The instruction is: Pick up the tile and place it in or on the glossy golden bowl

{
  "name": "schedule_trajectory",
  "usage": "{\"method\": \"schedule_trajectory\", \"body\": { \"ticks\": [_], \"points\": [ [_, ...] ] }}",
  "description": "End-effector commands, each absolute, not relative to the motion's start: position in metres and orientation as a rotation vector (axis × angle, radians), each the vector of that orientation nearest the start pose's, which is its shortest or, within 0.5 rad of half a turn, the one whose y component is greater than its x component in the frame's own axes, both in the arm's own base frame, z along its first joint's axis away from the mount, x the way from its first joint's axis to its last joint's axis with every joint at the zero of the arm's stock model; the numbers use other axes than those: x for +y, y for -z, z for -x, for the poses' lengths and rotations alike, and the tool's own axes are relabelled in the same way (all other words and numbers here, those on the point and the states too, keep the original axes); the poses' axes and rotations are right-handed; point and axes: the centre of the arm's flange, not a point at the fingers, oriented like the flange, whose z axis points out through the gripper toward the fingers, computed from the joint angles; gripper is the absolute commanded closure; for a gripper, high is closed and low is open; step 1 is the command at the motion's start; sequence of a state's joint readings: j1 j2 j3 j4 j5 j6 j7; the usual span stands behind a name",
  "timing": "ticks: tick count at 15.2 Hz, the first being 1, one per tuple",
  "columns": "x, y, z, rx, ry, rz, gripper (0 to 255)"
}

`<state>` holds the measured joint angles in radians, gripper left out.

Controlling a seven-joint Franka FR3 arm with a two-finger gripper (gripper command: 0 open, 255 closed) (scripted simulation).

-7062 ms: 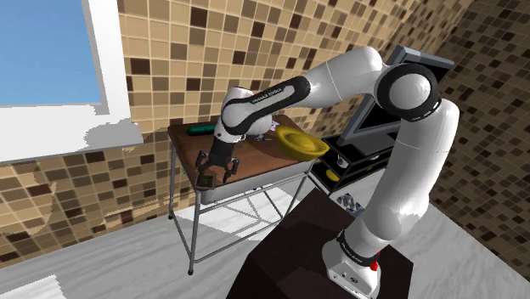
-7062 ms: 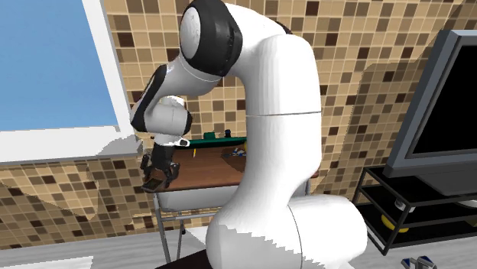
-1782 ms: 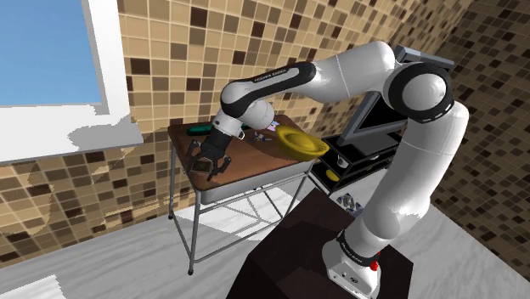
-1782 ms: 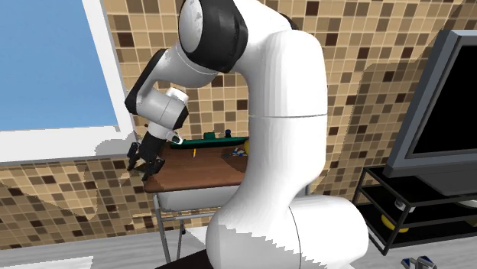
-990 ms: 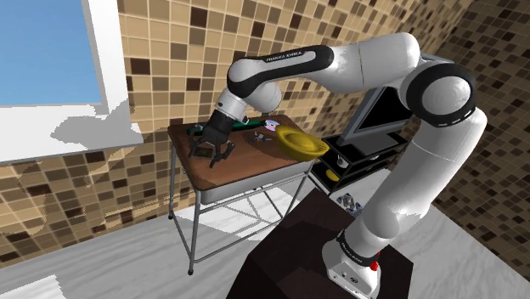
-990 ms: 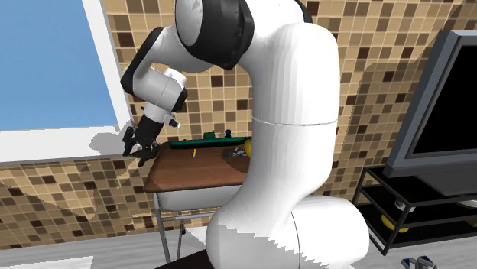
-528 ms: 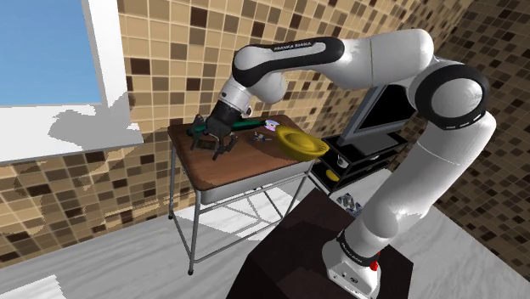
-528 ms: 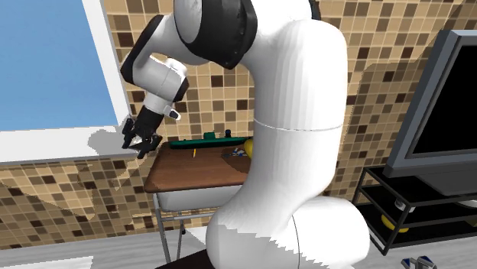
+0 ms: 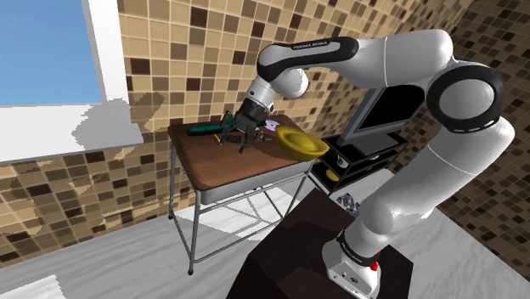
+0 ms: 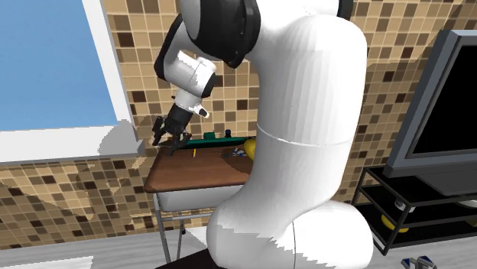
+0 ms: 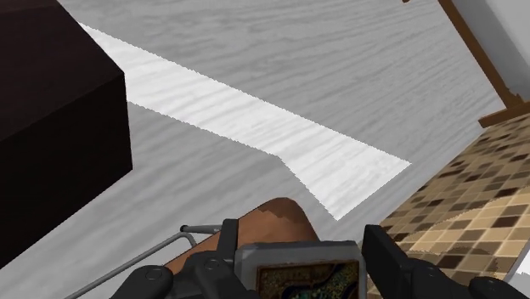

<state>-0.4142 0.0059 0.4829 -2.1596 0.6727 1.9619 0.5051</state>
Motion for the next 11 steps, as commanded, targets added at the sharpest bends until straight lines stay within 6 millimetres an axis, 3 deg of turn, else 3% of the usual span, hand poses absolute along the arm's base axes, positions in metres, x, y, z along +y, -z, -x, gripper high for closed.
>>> {"method": "schedule_trajectory", "body": {
  "ticks": [1,11],
  "points": [
    [0.051,-0.389,-0.511,0.965,-0.475,2.399,255],
    [-0.078,-0.387,-0.483,0.965,-0.475,2.399,255]
  ]
}}
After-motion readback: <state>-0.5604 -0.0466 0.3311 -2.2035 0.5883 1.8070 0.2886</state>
